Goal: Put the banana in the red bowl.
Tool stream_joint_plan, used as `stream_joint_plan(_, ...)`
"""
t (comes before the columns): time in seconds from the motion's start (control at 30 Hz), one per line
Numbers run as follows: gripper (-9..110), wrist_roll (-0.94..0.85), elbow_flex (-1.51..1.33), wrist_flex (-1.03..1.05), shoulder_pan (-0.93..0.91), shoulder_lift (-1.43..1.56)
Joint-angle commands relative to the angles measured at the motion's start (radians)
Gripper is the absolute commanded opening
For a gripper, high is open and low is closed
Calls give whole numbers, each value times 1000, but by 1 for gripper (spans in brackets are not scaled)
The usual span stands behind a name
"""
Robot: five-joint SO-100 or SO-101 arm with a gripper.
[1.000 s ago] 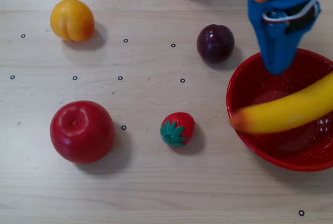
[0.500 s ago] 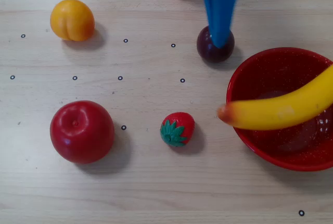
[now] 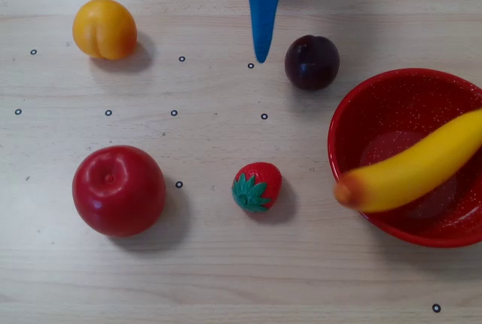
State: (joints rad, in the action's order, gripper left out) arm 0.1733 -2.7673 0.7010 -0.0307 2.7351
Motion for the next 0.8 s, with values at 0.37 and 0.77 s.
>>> stream_joint_plan(0.37,0,-8,-319,-112,5,364)
stream_joint_plan(0.77,0,-106,-351,15,8,462)
